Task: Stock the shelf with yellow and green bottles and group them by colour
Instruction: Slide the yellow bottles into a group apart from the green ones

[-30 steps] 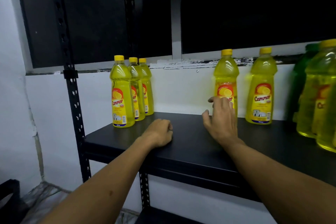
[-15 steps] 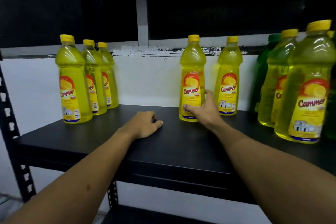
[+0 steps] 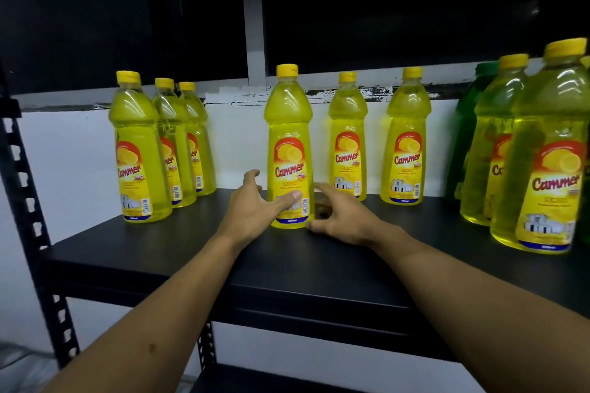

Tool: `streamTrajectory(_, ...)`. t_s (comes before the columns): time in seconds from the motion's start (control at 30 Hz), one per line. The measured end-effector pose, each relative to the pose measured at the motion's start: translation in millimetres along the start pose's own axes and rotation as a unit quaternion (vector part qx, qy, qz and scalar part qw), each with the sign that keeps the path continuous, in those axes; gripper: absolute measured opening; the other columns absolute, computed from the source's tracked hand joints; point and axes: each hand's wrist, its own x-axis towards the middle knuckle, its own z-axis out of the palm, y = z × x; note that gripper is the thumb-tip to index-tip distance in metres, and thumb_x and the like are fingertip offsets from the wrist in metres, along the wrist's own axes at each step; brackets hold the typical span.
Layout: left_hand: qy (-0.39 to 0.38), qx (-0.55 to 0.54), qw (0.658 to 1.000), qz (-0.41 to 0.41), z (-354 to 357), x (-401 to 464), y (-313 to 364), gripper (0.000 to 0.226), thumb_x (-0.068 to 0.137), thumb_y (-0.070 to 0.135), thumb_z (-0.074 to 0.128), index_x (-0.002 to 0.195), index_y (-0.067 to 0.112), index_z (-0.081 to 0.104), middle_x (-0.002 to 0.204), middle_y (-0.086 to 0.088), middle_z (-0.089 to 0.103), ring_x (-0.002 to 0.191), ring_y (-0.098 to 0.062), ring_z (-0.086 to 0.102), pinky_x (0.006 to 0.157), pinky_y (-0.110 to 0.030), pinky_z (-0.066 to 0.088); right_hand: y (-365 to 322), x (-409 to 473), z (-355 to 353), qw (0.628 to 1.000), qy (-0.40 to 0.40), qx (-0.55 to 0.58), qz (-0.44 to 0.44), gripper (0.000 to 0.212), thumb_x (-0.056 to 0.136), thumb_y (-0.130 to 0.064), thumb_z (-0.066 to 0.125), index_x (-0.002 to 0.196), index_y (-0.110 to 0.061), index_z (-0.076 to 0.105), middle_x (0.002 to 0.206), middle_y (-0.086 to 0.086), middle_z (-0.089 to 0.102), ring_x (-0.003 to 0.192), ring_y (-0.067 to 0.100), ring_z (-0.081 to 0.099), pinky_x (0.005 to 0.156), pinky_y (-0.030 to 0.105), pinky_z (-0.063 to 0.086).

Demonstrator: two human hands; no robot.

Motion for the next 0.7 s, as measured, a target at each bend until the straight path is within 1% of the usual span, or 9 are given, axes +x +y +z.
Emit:
streamTrajectory(0.03, 0.011, -0.005, 1.0, 0.007, -1, 0, 1, 0.101, 0.068, 0.057, 0.078, 0.146, 0.018, 0.028, 0.121, -0.003, 0.059, 0.11, -0.019, 0.061, 0.085, -0.029, 0.047, 0, 1, 2, 0.999, -0.011, -0.04, -0.001, 0.08, 0.08, -0.036, 0.075, 0.147, -0.021, 0.034, 0.139, 0.0, 0.056, 0.122, 0.018, 0.058, 0.102, 0.039, 0.049)
streamTrajectory(0.07, 0.02, -0.007, 1.0, 0.013, -1, -1, 1, 0.102, 0.066, 0.055, 0.081, 0.145, 0.019, 0.027, 0.115, 0.001, 0.061, 0.103, -0.017, 0.064, 0.081, -0.028, 0.049, -2, 0, 1, 0.997, -0.018, -0.07, 0.01, 0.078, 0.081, -0.039, 0.073, 0.146, -0.019, 0.036, 0.14, 0.003, 0.054, 0.122, 0.021, 0.058, 0.101, 0.04, 0.049)
streamTrajectory(0.13, 0.037, 0.003, 0.999, 0.023, -2, 0, 0, 0.097, 0.064, 0.052, 0.084, 0.137, 0.02, 0.029, 0.113, 0.003, 0.063, 0.096, -0.016, 0.066, 0.078, -0.029, 0.052, -3, 0, -1, 0.994, -0.018, -0.101, 0.026, 0.071, 0.084, -0.041, 0.071, 0.144, -0.017, 0.04, 0.139, 0.007, 0.054, 0.12, 0.021, 0.057, 0.1, 0.039, 0.049)
streamTrajectory(0.2, 0.054, 0.03, 0.998, 0.026, -2, 1, -1, 0.085, 0.063, 0.051, 0.085, 0.124, 0.021, 0.034, 0.112, 0.003, 0.062, 0.092, -0.016, 0.065, 0.074, -0.028, 0.052, -3, 1, -1, 0.99, -0.021, -0.134, 0.028, 0.062, 0.085, -0.044, 0.068, 0.137, -0.016, 0.048, 0.133, 0.007, 0.058, 0.115, 0.02, 0.059, 0.097, 0.038, 0.05)
streamTrajectory(0.27, 0.073, 0.056, 0.995, 0.026, -1, 3, -3, 0.08, 0.061, 0.053, 0.085, 0.116, 0.022, 0.037, 0.113, 0.001, 0.059, 0.095, -0.017, 0.063, 0.073, -0.029, 0.051, -1, 4, 0, 0.987, -0.02, -0.159, 0.03, 0.055, 0.086, -0.048, 0.065, 0.129, -0.016, 0.054, 0.125, 0.006, 0.062, 0.109, 0.019, 0.06, 0.094, 0.037, 0.051)
streamTrajectory(0.37, 0.101, 0.091, 0.991, 0.011, 0, 9, -8, 0.085, 0.062, 0.056, 0.084, 0.124, 0.016, 0.043, 0.116, -0.005, 0.053, 0.104, -0.019, 0.058, 0.079, -0.032, 0.052, -1, 9, 2, 0.979, -0.026, -0.198, 0.034, 0.047, 0.088, -0.05, 0.06, 0.119, -0.014, 0.06, 0.116, 0.004, 0.065, 0.101, 0.018, 0.061, 0.088, 0.035, 0.052)
streamTrajectory(0.47, 0.1, 0.087, 0.991, -0.017, 0, 20, -16, 0.083, 0.066, 0.055, 0.081, 0.13, 0.016, 0.044, 0.12, -0.008, 0.055, 0.108, -0.024, 0.059, 0.082, -0.036, 0.053, -4, 15, 8, 0.971, -0.03, -0.233, 0.039, 0.04, 0.09, -0.05, 0.055, 0.108, -0.015, 0.063, 0.107, 0.004, 0.066, 0.094, 0.019, 0.062, 0.085, 0.04, 0.054)
streamTrajectory(0.57, 0.097, 0.082, 0.991, -0.035, 0, 36, -23, 0.078, 0.07, 0.05, 0.081, 0.129, 0.015, 0.045, 0.122, -0.009, 0.056, 0.109, -0.027, 0.06, 0.084, -0.038, 0.054, -6, 22, 14, 0.963, -0.028, -0.265, 0.039, 0.038, 0.091, -0.05, 0.05, 0.105, -0.016, 0.061, 0.107, 0.004, 0.065, 0.095, 0.021, 0.06, 0.085, 0.042, 0.053)
streamTrajectory(0.7, 0.106, 0.074, 0.99, -0.057, 0, 59, -31, 0.072, 0.075, 0.035, 0.082, 0.126, 0.01, 0.038, 0.124, -0.013, 0.055, 0.111, -0.031, 0.059, 0.085, -0.04, 0.054, -2, 33, 19, 0.962, -0.02, -0.27, 0.038, 0.037, 0.091, -0.049, 0.045, 0.105, -0.018, 0.059, 0.109, 0.005, 0.063, 0.097, 0.022, 0.059, 0.085, 0.041, 0.052)
